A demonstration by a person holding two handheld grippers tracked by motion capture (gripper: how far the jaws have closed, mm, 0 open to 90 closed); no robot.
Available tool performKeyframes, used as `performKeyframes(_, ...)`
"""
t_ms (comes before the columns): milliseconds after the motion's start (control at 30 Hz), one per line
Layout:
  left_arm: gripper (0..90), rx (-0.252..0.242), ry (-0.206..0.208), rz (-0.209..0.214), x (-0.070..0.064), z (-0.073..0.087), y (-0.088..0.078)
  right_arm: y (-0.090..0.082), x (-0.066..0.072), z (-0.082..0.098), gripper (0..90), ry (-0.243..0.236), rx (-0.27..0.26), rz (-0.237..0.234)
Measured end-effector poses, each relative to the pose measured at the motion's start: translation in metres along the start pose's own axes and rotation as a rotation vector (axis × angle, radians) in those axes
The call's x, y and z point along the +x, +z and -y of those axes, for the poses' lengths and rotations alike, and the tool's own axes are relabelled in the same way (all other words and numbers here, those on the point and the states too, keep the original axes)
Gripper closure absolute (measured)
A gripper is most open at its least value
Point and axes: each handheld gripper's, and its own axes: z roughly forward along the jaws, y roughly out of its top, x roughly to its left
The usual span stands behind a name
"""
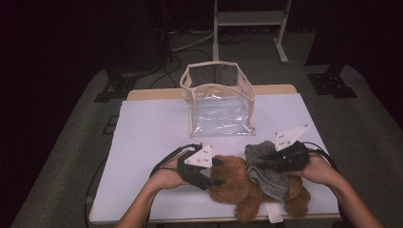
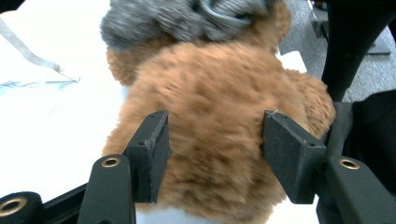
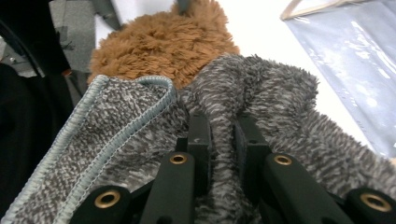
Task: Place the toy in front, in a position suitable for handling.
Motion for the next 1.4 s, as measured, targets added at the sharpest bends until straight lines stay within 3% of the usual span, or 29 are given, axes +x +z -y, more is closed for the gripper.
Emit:
performKeyframes(267,44.2,0.029,0.014,0.042,-0.006,0.002,0.01,0.005,0.004,-0.015,78.5,-0.047,0.015,-0.007)
performKeyframes(367,43.8,0.042,0.038,0.045,-0.008,0.0,0.011,0.023,0.002,-0.033,78.5,-0.077,0.011,-0.031)
performKeyframes(467,43.3,0.036,0.037,0.05,-0.01,0.001,0.011,0.038,0.002,-0.047,78.5,-0.097,0.002,-0.043)
performKeyframes(633,42.7,0.036,0.038,0.049,-0.009,0.002,0.01,0.043,0.003,-0.052,78.5,-0.112,0.008,-0.052)
performKeyframes(867,41.1,0.039,0.025,0.042,-0.007,0.002,0.011,0.013,-0.001,-0.021,78.3,-0.054,0.029,-0.02)
performKeyframes(967,41.0,0.048,0.025,0.041,-0.006,0.001,0.011,-0.014,-0.004,0.001,78.3,-0.011,0.003,0.03)
performKeyframes(1133,40.8,0.055,0.02,0.042,-0.004,0.0,0.01,-0.039,-0.009,0.026,78.3,0.052,-0.016,0.076)
performKeyframes(1200,40.4,0.057,0.02,0.041,-0.003,0.0,0.01,-0.042,-0.009,0.033,78.3,0.079,-0.03,0.073)
performKeyframes(1400,38.2,0.055,0.0,0.023,0.0,-0.001,0.003,-0.035,-0.004,0.039,78.4,0.089,-0.079,0.056)
